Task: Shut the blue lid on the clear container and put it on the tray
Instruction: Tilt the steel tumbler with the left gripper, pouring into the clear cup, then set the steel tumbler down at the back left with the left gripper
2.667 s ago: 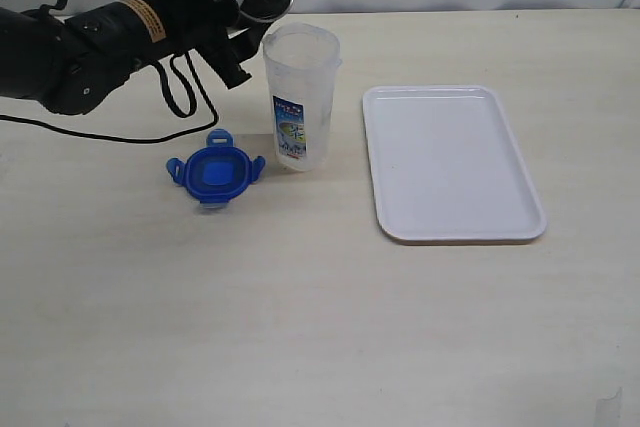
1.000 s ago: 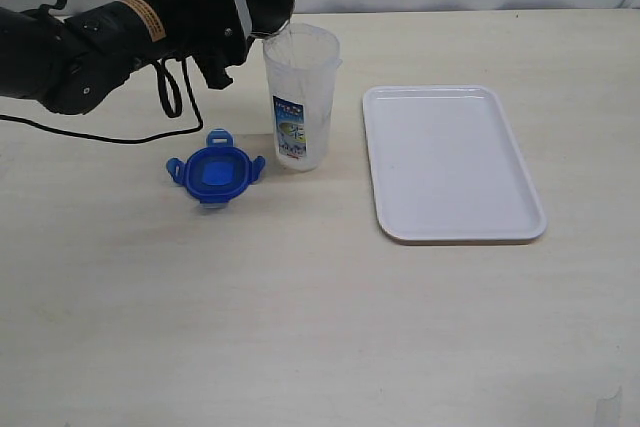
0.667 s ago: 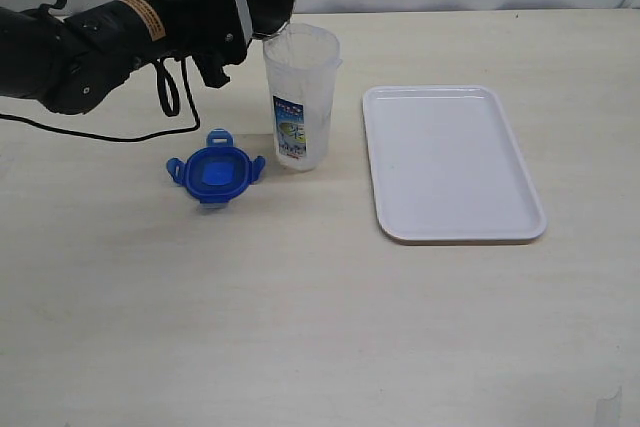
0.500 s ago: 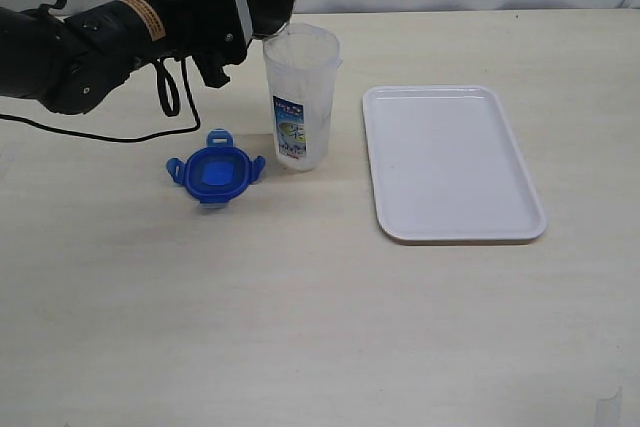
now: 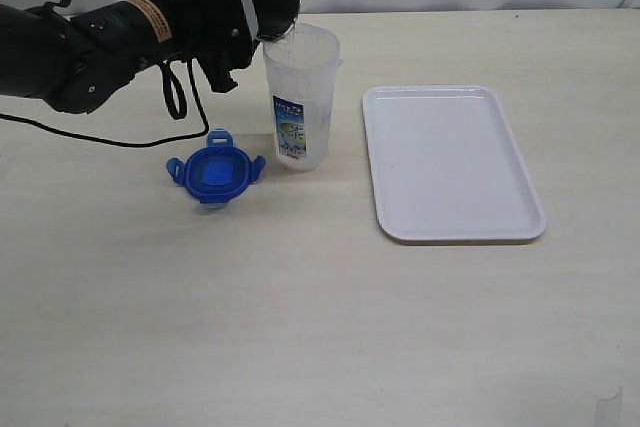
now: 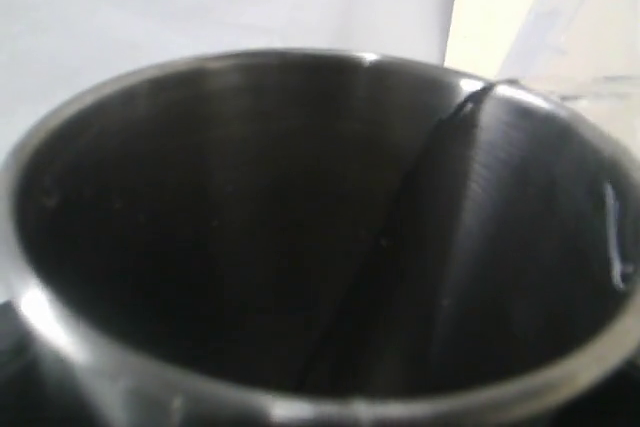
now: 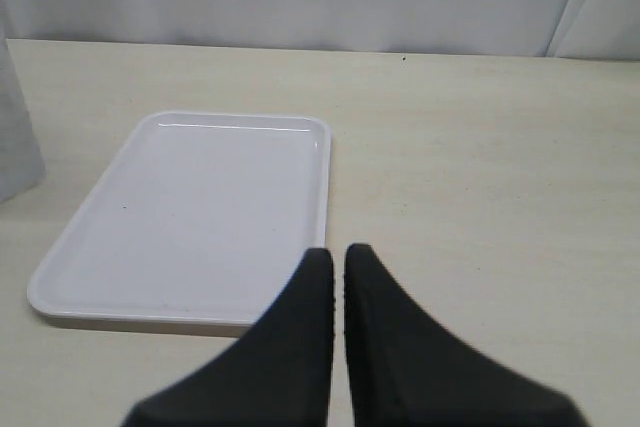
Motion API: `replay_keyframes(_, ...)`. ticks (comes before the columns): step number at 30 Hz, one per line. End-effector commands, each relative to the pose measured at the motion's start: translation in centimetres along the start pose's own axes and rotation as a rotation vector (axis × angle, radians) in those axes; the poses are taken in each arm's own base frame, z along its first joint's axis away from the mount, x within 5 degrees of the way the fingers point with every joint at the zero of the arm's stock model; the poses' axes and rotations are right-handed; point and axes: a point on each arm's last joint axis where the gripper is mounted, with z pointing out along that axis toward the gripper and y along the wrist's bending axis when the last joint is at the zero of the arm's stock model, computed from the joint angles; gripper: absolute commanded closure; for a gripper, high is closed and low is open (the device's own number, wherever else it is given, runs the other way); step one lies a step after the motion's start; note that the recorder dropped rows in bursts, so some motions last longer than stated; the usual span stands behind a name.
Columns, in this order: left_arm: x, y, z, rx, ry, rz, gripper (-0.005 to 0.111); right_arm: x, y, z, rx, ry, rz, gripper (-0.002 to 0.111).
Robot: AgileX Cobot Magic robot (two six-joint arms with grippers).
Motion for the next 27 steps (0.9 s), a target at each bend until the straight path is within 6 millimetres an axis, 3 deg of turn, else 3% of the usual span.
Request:
replay_keyframes(1,-0.1,1.0,-0.1,-0.046,0.017,-0.188,0.107,0.0,0.0,0.0,0.004,-0.010,0.002,0.104)
replay_keyframes(11,0.2,1.1,-0.1,-0.066,0.036,-0.687,0.107,0.0,0.0,0.0,0.004,-0.010,0.002,0.104)
replay_keyframes(16,1.3,1.1,0.0,-0.162,0.098,-0.872,0.107,0.0,0.0,0.0,0.004,-0.010,0.002,0.104)
replay_keyframes(22,4.4,1.1,0.1,-0.302,0.098,-1.085,0.107,0.0,0.0,0.0,0.004,-0.010,0.002,0.104)
replay_keyframes(27,8.8,1.1,-0.1,-0.436,0.073,-1.260,0.107,0.0,0.0,0.0,0.004,-0.010,0.002,0.104)
